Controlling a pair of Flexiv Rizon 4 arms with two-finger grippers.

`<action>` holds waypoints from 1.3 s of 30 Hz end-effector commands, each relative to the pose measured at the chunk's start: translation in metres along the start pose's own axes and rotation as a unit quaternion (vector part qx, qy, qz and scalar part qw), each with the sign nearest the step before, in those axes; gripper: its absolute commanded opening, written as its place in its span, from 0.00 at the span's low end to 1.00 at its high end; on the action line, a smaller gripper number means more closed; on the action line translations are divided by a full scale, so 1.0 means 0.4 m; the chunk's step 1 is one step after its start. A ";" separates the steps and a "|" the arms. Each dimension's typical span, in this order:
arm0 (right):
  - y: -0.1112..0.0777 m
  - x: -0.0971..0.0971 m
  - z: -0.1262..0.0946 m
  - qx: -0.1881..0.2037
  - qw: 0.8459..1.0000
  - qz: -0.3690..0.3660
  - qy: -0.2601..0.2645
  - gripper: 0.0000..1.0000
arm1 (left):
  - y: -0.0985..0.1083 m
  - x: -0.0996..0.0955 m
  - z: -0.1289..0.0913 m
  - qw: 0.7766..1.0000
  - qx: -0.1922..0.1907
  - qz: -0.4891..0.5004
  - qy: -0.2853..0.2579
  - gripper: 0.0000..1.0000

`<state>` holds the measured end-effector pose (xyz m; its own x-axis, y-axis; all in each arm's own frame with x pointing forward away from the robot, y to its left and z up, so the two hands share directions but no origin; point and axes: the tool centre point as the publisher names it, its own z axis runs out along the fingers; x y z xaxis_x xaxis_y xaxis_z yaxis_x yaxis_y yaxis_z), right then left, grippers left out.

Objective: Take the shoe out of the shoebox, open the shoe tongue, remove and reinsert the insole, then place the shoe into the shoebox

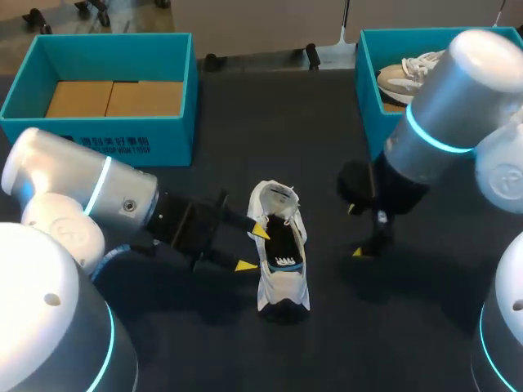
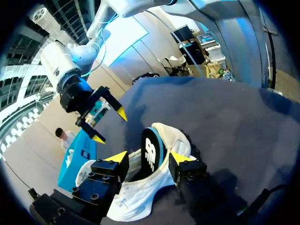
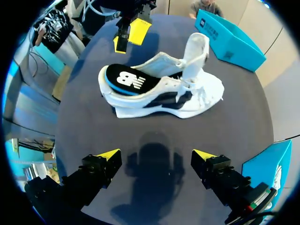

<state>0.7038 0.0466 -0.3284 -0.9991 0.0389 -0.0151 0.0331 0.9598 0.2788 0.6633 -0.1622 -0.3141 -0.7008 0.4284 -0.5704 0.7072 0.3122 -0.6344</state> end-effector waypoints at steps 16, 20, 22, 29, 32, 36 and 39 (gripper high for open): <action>-0.088 -0.015 -0.059 -0.027 0.999 -0.005 0.038 1.00 | -0.008 0.038 -0.158 0.973 0.008 -0.040 0.227 0.44; -0.088 -0.015 -0.059 -0.027 0.999 -0.005 0.038 1.00 | -0.011 0.043 -0.207 0.960 0.004 -0.041 0.278 0.32; -0.088 -0.015 -0.059 -0.027 0.999 -0.005 0.038 1.00 | -0.008 0.044 -0.238 0.951 -0.003 -0.047 0.306 0.16; -0.088 -0.015 -0.059 -0.027 0.999 -0.005 0.038 1.00 | -0.008 0.022 -0.306 0.947 0.046 -0.037 0.317 0.00; -0.088 -0.015 -0.059 -0.027 0.999 -0.005 0.038 1.00 | -0.008 0.022 -0.306 0.947 0.046 -0.037 0.317 0.00; -0.088 -0.015 -0.059 -0.027 0.999 -0.005 0.038 1.00 | -0.008 0.022 -0.306 0.947 0.046 -0.037 0.317 0.00; -0.088 -0.015 -0.059 -0.027 0.999 -0.005 0.038 1.00 | -0.008 0.022 -0.306 0.947 0.046 -0.037 0.317 0.00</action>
<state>0.7093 0.0064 -0.3150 -0.9983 0.0048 0.0573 0.0236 0.9434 0.3309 0.6652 -0.0534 -0.2522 -0.5361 0.8352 -0.1222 0.6273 0.2974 -0.7197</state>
